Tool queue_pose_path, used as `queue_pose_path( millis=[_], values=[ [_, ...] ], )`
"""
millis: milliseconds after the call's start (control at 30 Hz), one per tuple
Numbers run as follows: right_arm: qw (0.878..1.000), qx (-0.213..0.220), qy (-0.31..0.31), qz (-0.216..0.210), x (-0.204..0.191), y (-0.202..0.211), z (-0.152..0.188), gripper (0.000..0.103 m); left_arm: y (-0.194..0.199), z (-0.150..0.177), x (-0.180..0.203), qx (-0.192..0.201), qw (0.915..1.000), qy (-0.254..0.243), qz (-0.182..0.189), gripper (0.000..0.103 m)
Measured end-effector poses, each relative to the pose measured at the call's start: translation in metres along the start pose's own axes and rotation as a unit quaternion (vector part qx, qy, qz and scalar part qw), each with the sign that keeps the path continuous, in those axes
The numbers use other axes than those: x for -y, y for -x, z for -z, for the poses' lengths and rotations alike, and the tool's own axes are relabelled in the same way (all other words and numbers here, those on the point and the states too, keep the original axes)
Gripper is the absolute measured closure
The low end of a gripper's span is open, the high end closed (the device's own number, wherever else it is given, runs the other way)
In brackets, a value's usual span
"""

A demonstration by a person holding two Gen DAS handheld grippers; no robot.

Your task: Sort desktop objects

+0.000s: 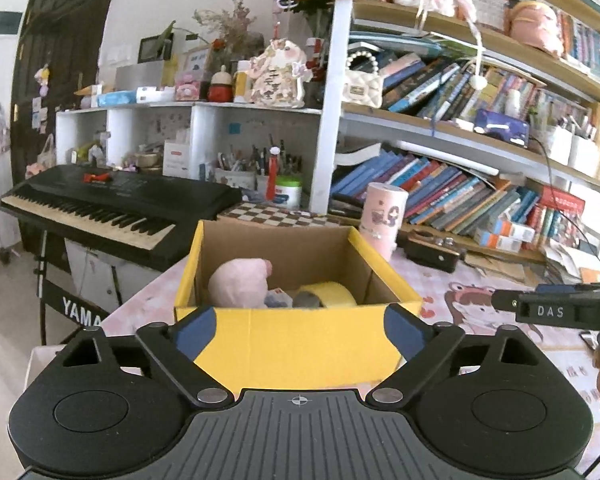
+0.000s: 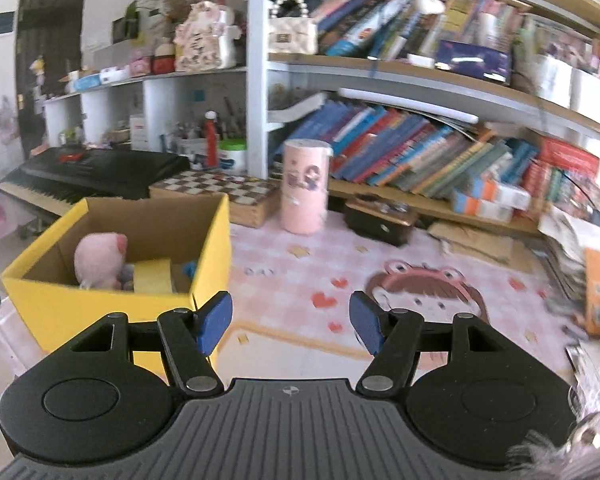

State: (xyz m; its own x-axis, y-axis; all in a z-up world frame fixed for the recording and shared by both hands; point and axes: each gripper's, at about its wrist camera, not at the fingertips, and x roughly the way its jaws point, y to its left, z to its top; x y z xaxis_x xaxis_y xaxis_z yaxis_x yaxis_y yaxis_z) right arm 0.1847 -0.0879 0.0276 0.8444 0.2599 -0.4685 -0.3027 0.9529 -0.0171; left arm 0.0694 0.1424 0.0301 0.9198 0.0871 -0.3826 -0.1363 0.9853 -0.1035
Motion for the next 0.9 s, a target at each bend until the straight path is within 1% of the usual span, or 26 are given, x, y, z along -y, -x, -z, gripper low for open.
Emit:
queue_pose_path(
  millis=[167, 400, 567, 833, 900],
  values=[
    [1.0, -0.005, -0.016, 0.022, -0.003, 0.027, 0.028, 0.04, 0.018, 0.015, 0.003, -0.005, 0.9999, -0.002, 0.009, 0.005],
    [0.998, -0.012, -0.038, 0.049, -0.011, 0.065, 0.066, 0.033, 0.036, 0.034, 0.007, -0.018, 0.9997, -0.003, 0.014, 0.004],
    [0.996, -0.018, -0.052, 0.065, -0.016, 0.089, 0.091, 0.032, 0.047, 0.048, 0.012, -0.026, 0.9995, -0.015, 0.014, 0.004],
    [0.995, -0.035, -0.058, 0.07, -0.022, 0.112, 0.115, 0.028, 0.06, 0.069, 0.022, -0.05, 0.998, -0.029, 0.025, 0.004],
    [0.995, -0.038, -0.059, 0.072, -0.022, 0.116, 0.119, 0.025, 0.06, 0.072, 0.025, -0.056, 0.9976, -0.034, 0.024, 0.004]
  ],
)
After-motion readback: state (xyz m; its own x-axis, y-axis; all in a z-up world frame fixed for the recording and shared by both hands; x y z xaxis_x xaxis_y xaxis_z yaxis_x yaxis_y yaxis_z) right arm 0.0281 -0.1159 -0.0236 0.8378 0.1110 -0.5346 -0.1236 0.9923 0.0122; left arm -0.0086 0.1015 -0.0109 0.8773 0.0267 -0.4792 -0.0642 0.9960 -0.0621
